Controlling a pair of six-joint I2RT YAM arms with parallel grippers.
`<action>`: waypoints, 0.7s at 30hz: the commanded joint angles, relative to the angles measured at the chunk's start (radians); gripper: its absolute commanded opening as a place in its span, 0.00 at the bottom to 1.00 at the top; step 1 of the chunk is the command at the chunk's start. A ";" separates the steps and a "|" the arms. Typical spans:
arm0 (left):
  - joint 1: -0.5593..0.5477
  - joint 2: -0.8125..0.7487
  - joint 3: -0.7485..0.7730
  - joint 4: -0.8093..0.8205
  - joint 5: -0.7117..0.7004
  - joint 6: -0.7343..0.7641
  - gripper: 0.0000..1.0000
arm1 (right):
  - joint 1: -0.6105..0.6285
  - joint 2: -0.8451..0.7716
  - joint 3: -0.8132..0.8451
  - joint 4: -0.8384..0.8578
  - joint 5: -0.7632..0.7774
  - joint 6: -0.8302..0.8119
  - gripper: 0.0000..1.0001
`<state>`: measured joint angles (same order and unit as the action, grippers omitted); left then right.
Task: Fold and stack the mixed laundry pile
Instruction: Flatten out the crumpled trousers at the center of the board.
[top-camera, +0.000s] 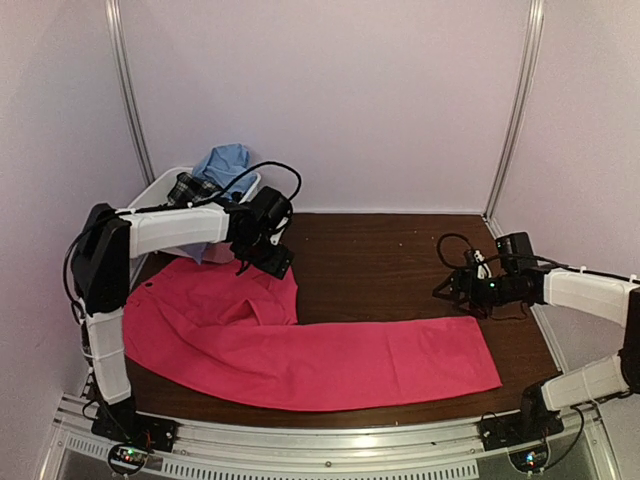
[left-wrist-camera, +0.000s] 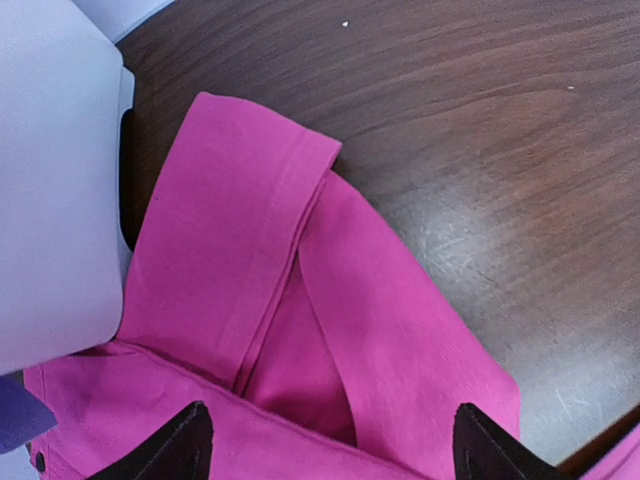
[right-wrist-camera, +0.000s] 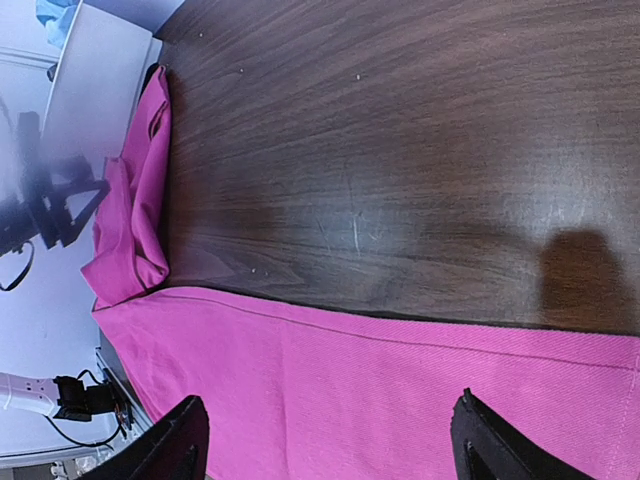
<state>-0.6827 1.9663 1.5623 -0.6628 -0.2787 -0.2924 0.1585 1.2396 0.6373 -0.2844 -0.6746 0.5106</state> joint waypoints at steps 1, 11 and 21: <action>0.001 0.118 0.139 -0.030 -0.133 0.010 0.84 | 0.017 0.007 0.027 0.058 -0.030 -0.028 0.84; 0.057 0.322 0.324 -0.020 -0.207 0.015 0.76 | 0.026 -0.003 -0.007 0.094 -0.047 -0.008 0.84; 0.104 0.414 0.392 0.029 -0.132 0.056 0.77 | 0.026 0.033 -0.008 0.126 -0.063 0.002 0.84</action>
<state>-0.6060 2.3432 1.8935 -0.6716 -0.4343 -0.2554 0.1791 1.2610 0.6350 -0.1967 -0.7189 0.5041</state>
